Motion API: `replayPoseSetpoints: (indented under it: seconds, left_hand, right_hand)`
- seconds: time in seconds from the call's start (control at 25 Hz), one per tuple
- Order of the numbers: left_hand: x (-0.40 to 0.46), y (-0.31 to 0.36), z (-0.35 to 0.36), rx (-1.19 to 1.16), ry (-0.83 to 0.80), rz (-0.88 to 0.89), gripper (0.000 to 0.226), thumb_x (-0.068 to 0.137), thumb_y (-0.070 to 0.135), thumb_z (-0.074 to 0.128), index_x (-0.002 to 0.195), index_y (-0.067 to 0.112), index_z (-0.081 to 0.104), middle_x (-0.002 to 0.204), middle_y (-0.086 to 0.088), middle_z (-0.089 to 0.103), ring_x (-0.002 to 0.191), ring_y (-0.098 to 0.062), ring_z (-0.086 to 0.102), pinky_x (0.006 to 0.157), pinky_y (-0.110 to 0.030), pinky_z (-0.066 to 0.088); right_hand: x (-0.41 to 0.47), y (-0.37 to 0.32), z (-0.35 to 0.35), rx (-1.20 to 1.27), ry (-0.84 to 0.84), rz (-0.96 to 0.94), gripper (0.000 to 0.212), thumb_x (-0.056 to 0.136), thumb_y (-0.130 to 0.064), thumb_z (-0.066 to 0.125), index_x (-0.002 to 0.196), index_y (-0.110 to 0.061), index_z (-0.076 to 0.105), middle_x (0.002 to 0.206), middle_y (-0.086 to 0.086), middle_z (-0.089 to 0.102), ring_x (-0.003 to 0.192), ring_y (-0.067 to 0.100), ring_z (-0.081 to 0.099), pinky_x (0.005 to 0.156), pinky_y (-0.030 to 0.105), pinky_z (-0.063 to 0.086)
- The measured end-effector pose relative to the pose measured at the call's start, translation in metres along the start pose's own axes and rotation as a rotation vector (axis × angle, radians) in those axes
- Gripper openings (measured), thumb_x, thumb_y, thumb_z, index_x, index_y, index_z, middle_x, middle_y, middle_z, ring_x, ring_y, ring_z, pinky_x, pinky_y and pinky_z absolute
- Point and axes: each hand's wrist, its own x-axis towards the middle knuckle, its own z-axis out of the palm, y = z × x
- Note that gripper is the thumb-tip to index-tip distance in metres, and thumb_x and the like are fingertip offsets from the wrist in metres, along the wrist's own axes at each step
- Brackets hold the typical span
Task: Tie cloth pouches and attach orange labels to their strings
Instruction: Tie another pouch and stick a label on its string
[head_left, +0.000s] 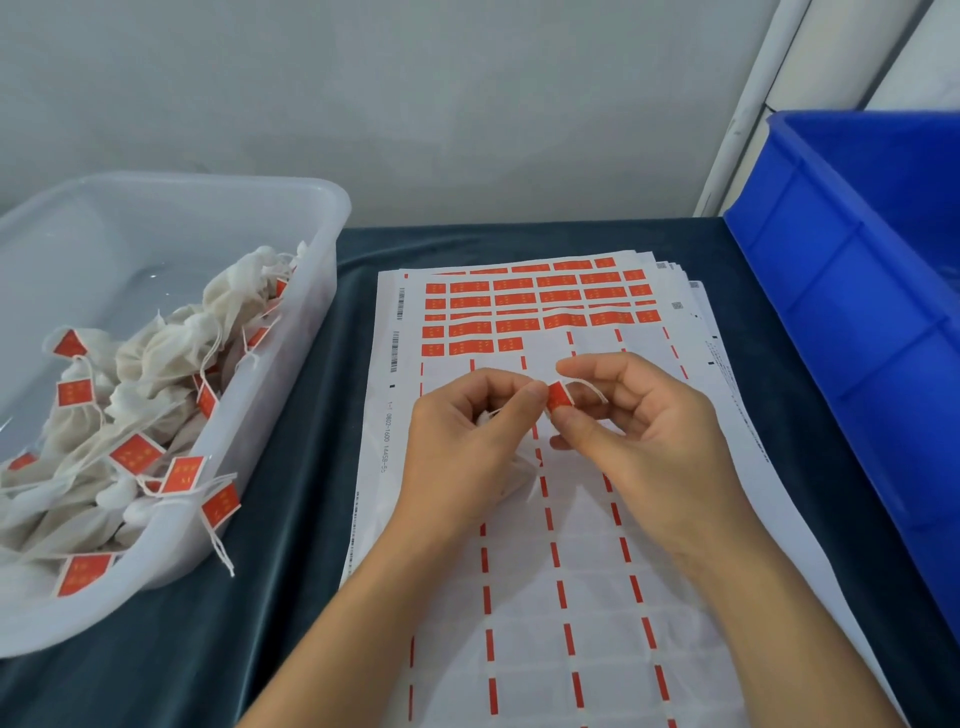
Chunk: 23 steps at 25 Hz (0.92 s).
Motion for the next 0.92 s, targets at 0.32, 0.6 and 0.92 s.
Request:
replayPoseSetpoints:
  seconds: [0.32, 0.6, 0.92]
  left_hand:
    - [-0.0015, -0.0002, 0.0006, 0.084, -0.076, 0.028, 0.020, 0.099, 0.024, 0.069, 0.080, 0.030, 0.075, 0.074, 0.013, 0.072, 0.070, 0.000, 0.066, 0.064, -0.010, 0.049]
    - [-0.0031, 0.0020, 0.0011, 0.134, -0.046, 0.112, 0.021, 0.096, 0.017, 0.070, 0.081, 0.030, 0.073, 0.076, 0.015, 0.072, 0.077, -0.004, 0.069, 0.068, -0.009, 0.050]
    - [-0.0044, 0.0024, 0.0016, 0.188, -0.066, 0.114, 0.014, 0.097, 0.026, 0.071, 0.085, 0.033, 0.071, 0.081, 0.016, 0.072, 0.081, -0.006, 0.069, 0.067, -0.013, 0.052]
  right_hand:
    - [-0.0025, -0.0038, 0.0015, -0.025, 0.020, 0.038, 0.011, 0.098, -0.024, 0.067, 0.094, -0.030, 0.075, 0.087, -0.011, 0.076, 0.079, 0.012, 0.075, 0.065, 0.017, 0.058]
    - [-0.0025, -0.0028, 0.0029, -0.088, 0.017, 0.029, 0.010, 0.097, -0.020, 0.067, 0.094, -0.026, 0.074, 0.086, -0.009, 0.075, 0.083, 0.013, 0.073, 0.066, 0.022, 0.060]
    - [-0.0031, -0.0031, 0.0031, -0.113, 0.059, 0.004, 0.013, 0.097, -0.019, 0.066, 0.090, -0.028, 0.072, 0.083, -0.011, 0.073, 0.082, 0.011, 0.071, 0.062, 0.014, 0.056]
